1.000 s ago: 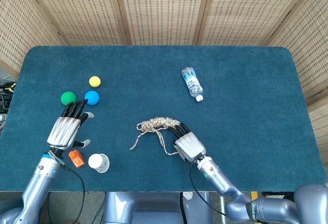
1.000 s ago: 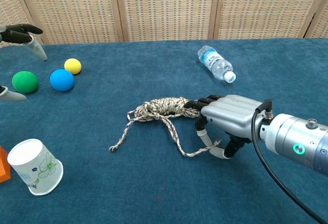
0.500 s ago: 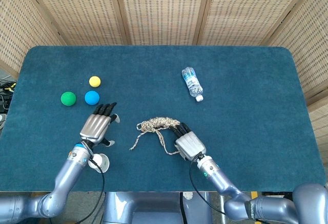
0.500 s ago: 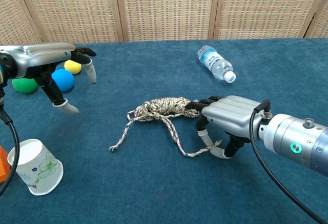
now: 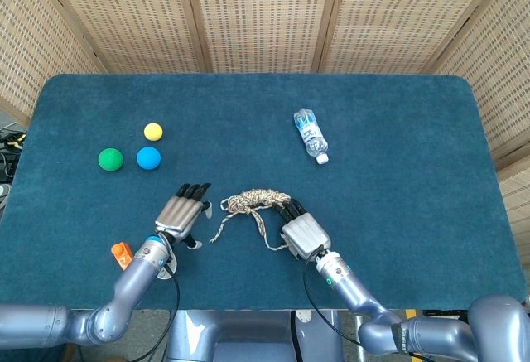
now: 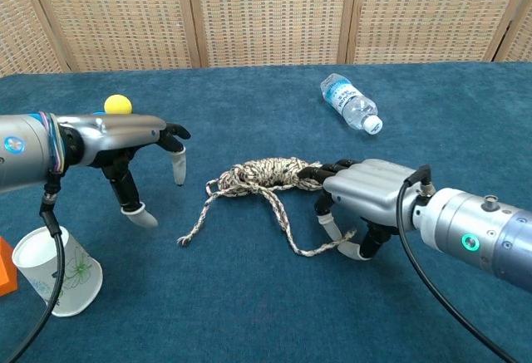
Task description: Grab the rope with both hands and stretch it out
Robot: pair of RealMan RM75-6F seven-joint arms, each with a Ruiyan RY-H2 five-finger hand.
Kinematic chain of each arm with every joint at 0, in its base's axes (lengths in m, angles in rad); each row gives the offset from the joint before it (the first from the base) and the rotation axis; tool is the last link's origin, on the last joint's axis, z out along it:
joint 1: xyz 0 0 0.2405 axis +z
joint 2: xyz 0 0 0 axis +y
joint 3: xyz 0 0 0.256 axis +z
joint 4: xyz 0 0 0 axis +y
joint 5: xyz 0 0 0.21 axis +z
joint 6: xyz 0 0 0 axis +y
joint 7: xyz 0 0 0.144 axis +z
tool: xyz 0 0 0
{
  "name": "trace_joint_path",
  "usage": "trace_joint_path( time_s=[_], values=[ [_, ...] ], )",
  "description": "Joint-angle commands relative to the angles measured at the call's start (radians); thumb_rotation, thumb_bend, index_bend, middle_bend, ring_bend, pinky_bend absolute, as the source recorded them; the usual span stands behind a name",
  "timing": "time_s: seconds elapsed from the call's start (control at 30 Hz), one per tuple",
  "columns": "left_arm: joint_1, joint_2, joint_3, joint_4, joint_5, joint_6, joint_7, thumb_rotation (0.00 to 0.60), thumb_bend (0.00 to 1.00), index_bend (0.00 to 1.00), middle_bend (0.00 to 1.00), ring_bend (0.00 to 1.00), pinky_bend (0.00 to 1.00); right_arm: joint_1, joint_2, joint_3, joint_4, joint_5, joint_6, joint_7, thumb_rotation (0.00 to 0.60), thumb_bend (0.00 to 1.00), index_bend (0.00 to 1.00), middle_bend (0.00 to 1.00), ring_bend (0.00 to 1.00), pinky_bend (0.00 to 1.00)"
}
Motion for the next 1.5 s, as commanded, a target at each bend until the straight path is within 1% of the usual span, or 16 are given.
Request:
trace_joint_path(
  time_s=[0.03,0.23,0.37,0.47,0.63,0.73,0.9,1.3,1.5],
  values=[
    [-0.025,-0.028,0.01,0.032,-0.048,-0.003,-0.01,0.6,0.05,0.42,0.0,0.0,0.0,0.001,0.0,-0.002,0.003,0.001,-0.003,0.0,0.6,0.47,0.67,0.0,0.0,0.0],
    [-0.048,-0.047,0.01,0.069,-0.1,-0.021,-0.042,0.6,0.05,0.44,0.0,0.0,0.0,0.003,-0.003,-0.004,0.013,0.006,-0.009,0.005,0.6,0.47,0.67,0.0,0.0,0.0],
    [-0.067,-0.054,0.018,0.089,-0.13,-0.029,-0.043,0.6,0.09,0.45,0.0,0.0,0.0,0.003,-0.006,-0.005,0.021,0.009,-0.012,0.01,0.6,0.47,0.67,0.0,0.0,0.0],
    [-0.081,-0.061,0.025,0.104,-0.155,-0.035,-0.044,0.6,0.09,0.45,0.0,0.0,0.0,0.004,-0.01,-0.006,0.029,0.009,-0.014,0.015,0.6,0.47,0.67,0.0,0.0,0.0],
    [-0.095,-0.082,0.041,0.131,-0.163,-0.04,-0.055,0.6,0.14,0.46,0.0,0.0,0.0,0.003,-0.014,-0.009,0.041,0.008,-0.017,0.025,0.6,0.47,0.67,0.0,0.0,0.0],
    [-0.104,-0.094,0.047,0.143,-0.167,-0.041,-0.058,0.6,0.17,0.48,0.0,0.0,0.0,0.002,-0.016,-0.01,0.045,0.005,-0.018,0.031,0.6,0.47,0.67,0.0,0.0,0.0],
    [-0.116,-0.112,0.056,0.165,-0.173,-0.044,-0.062,0.6,0.26,0.49,0.0,0.0,0.0,0.0,-0.017,-0.013,0.048,-0.002,-0.017,0.041,0.6,0.47,0.67,0.0,0.0,0.0],
    [-0.135,-0.141,0.068,0.199,-0.19,-0.046,-0.078,0.6,0.28,0.49,0.0,0.0,0.0,-0.002,-0.019,-0.017,0.055,-0.015,-0.02,0.056,0.6,0.47,0.67,0.0,0.0,0.0],
    [-0.137,-0.147,0.083,0.204,-0.171,-0.045,-0.084,0.6,0.29,0.51,0.0,0.0,0.0,-0.003,-0.021,-0.016,0.059,-0.015,-0.022,0.064,0.6,0.47,0.67,0.0,0.0,0.0]
  ],
)
